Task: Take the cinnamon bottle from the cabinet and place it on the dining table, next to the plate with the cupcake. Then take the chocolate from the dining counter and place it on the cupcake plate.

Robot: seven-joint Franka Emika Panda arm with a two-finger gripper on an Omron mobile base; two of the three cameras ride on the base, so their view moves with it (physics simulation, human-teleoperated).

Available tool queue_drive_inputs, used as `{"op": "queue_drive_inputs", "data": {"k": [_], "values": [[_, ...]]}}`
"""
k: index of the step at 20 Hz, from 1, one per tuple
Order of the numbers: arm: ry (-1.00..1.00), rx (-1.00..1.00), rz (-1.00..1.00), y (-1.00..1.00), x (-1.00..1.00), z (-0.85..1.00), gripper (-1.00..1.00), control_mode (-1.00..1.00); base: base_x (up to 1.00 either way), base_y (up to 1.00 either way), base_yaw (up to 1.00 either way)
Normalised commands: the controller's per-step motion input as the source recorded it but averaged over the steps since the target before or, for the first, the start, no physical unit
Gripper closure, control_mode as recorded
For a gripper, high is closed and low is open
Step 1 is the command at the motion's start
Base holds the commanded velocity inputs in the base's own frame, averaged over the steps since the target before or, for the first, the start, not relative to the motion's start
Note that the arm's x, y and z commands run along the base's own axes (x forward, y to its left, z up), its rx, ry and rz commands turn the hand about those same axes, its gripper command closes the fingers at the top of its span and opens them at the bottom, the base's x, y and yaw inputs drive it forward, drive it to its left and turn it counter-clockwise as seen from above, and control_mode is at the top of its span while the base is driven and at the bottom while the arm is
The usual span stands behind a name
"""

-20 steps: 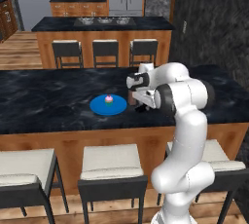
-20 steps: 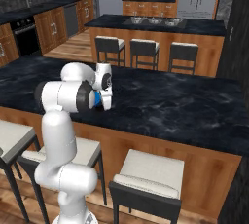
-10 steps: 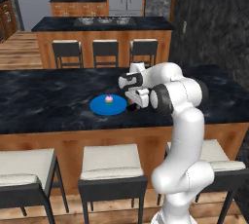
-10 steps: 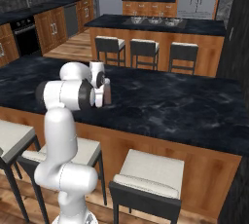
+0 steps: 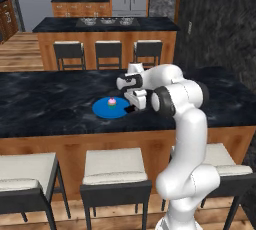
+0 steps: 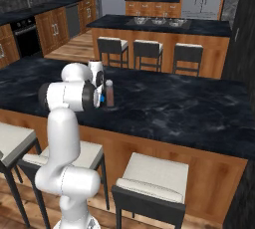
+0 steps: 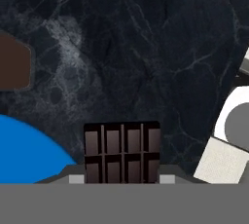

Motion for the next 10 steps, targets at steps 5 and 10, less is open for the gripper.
{"op": "queue_drive_inputs", "data": {"k": [5, 10], "values": [[0.00, 0.00, -0.01, 0.30, 0.06, 0.00, 1.00, -1.00, 0.00, 0.00, 0.00], [-0.01, 0.00, 0.00, 0.29, 0.04, 0.00, 1.00, -1.00, 0.00, 0.00, 0.00]]}}
